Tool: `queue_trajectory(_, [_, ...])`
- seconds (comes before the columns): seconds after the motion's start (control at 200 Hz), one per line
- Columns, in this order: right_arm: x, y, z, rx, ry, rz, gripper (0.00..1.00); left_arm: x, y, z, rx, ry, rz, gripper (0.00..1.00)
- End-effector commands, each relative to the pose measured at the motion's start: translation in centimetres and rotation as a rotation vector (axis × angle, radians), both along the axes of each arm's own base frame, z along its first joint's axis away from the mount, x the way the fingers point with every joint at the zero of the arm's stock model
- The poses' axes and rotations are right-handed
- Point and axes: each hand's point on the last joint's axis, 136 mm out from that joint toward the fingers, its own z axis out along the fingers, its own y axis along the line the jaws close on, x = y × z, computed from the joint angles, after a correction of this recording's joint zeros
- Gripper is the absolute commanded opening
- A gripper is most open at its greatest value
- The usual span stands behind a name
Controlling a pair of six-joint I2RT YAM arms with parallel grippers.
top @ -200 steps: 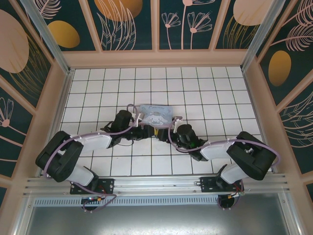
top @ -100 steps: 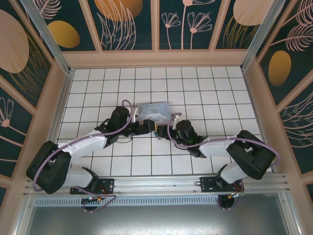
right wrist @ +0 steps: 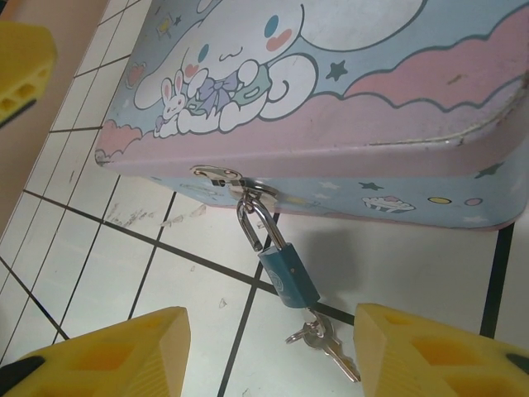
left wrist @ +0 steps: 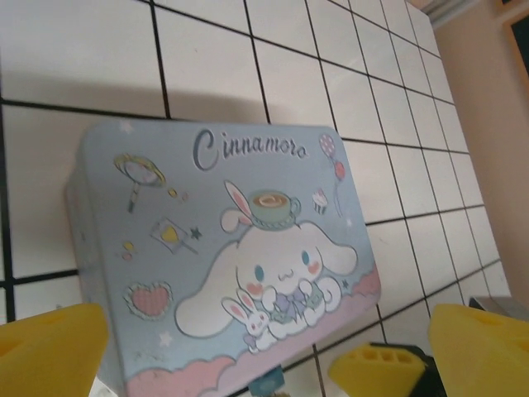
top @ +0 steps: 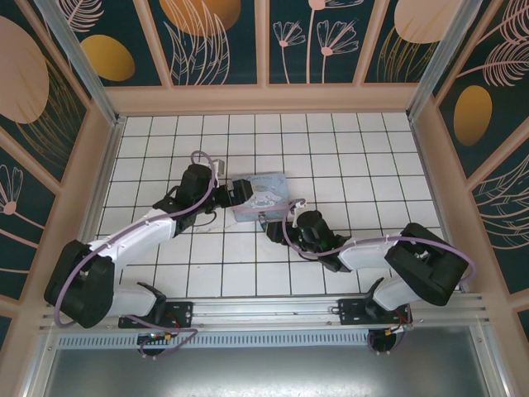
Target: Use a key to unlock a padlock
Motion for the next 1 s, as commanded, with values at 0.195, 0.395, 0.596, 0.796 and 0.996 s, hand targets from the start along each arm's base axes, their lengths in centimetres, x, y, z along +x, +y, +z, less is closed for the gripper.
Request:
queue_trajectory(0.195, [0.5,-0.2,-0.7,-0.044,-0.013,-0.018,0.54,3.0,1.9,-1.1,0.108,-0.014,0.073,0.98])
queue_trajectory(0.395, [0.5,-0.4,-1.0,-0.061,-0.006,-0.020,0.54,3.9,2.2,-1.8,0.124,-0.005,0.080,0.99])
queue_trajectory(0.596, [0.5,-0.8,-1.5,-0.075,0.001,-0.021,0.53,3.9,1.8,-2.7,0.112,0.019,0.062,0.99])
queue_trajectory(0.796, [0.5,-0.1,-1.9,-0.065,0.013,0.007,0.51,3.9,1.5,-3.0,0.101,0.026,0.053,0.99])
queue_trajectory(0.996, [1.0,1.2,-2.1,-0.060,0.014,0.039,0.50,4.1,1.3,-3.2,0.098,0.032,0.049,0.98])
